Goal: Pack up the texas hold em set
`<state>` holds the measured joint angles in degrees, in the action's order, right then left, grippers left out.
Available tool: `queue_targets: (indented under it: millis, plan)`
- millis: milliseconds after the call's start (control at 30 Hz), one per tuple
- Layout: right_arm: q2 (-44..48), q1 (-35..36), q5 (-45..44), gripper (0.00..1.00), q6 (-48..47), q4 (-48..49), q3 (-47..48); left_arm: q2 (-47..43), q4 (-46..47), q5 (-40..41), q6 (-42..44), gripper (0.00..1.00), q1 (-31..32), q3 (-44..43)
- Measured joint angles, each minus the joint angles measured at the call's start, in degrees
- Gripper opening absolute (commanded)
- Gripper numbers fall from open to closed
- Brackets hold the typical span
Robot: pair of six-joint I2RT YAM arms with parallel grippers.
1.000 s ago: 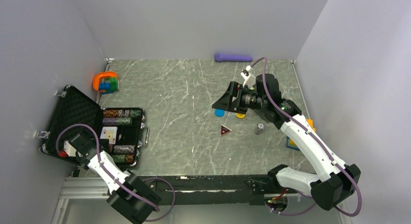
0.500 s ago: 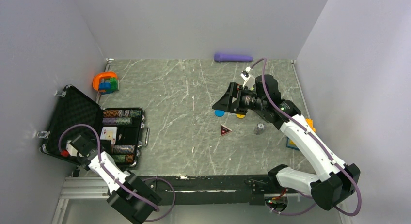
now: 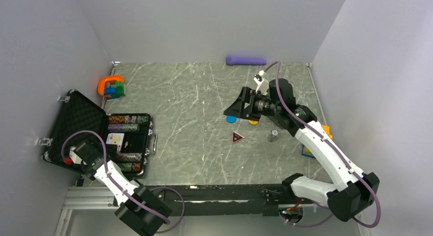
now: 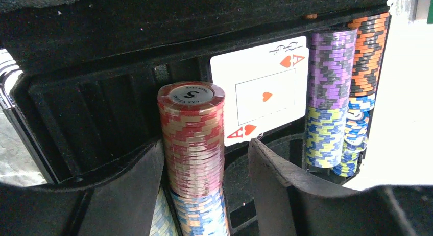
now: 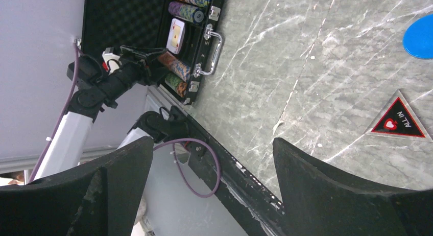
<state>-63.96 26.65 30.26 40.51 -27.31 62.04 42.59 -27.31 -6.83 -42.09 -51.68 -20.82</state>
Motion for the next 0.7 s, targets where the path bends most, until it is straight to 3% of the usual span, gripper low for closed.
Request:
queue_targets:
  millis: [700]
  plan:
    - [0.0,0.0,-0.3,0.91,0.0,0.0,-0.2,-4.0,-1.8,2.3,2.3,0.79,0.0,-1.2]
